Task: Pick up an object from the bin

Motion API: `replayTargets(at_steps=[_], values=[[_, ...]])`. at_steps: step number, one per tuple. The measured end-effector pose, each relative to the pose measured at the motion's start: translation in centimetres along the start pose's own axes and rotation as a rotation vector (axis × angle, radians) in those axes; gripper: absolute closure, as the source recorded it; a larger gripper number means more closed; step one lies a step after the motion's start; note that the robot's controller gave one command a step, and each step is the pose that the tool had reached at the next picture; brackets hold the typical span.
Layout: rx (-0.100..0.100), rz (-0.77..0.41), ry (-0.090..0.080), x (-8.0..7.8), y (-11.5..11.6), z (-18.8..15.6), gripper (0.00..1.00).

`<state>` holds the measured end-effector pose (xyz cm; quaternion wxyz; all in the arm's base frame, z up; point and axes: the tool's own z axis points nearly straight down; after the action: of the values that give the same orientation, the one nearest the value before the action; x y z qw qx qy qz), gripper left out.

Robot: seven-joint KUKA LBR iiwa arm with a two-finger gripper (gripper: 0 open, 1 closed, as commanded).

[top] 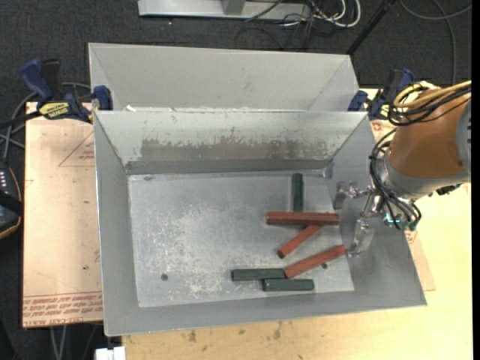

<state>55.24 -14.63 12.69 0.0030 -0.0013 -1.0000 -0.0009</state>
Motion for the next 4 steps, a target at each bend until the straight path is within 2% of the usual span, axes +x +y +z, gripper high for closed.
replayTargets(at_steps=[1,2,3,4], values=[[0.002,0.110,-0.019,1.2,4.9,5.4,0.00],[0.002,-0.077,-0.020,6.7,10.9,5.4,0.00],[0.001,-0.078,-0.009,6.8,10.9,5.2,1.00],[0.003,-0.052,-0.018,5.0,9.9,-9.6,1.00]])
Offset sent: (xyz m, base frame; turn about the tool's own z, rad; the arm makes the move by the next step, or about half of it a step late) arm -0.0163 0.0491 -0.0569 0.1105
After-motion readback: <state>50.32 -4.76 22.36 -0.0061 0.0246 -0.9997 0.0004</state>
